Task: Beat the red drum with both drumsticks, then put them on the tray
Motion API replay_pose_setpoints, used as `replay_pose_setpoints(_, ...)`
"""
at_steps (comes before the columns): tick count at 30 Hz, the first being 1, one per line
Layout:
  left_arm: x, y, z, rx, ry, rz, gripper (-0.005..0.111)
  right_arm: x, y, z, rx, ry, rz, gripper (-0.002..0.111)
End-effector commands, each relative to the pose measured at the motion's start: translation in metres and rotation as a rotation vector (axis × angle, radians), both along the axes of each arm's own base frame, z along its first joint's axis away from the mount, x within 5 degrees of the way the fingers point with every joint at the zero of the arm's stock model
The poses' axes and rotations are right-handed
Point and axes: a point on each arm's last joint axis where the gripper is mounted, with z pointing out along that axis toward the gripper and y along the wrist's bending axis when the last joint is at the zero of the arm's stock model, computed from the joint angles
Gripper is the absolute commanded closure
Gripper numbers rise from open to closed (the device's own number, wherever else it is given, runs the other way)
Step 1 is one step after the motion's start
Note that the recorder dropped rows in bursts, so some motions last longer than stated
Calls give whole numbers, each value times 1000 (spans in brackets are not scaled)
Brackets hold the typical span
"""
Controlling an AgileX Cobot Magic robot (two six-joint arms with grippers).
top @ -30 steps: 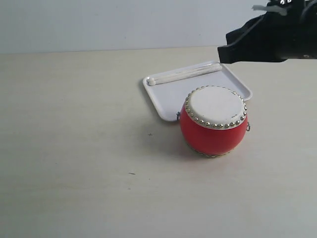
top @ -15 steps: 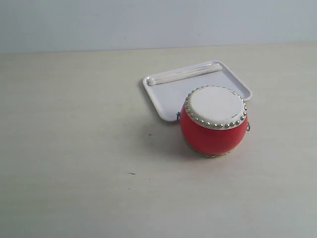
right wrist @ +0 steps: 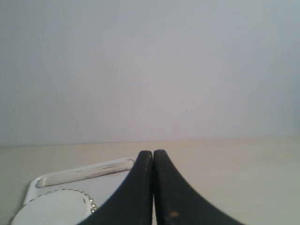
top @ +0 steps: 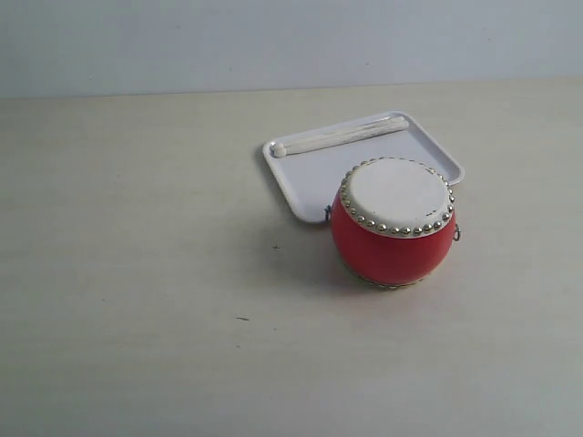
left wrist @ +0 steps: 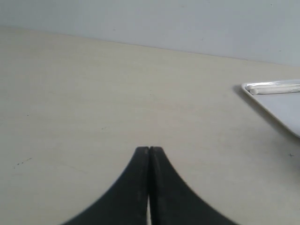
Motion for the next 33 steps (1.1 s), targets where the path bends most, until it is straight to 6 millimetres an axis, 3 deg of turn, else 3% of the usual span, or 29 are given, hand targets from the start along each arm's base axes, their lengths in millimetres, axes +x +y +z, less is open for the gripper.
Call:
replay_pose_setpoints(1, 0, 0, -1, 2, -3, 3, 107, -7, -7, -11, -25, -44, -95, 108)
replay_pose_setpoints(7, 0, 0, -1, 2, -3, 3, 107, -13, -11, -23, -24, -58, -172, 108)
replay_pose_setpoints(15, 0, 0, -1, 2, -3, 3, 107, -13, -12, -22, -53, -64, -177, 108)
replay_pose_setpoints(23, 0, 0, -1, 2, -3, 3, 107, -14, -14, -51, -53, -1, -207, 108)
replay_pose_setpoints(26, 0, 0, -1, 2, -3, 3, 107, -17, -14, -52, 5, -23, -212, 108)
replay_pose_setpoints(33, 0, 0, -1, 2, -3, 3, 107, -18, -14, -63, -23, 101, -208, 108)
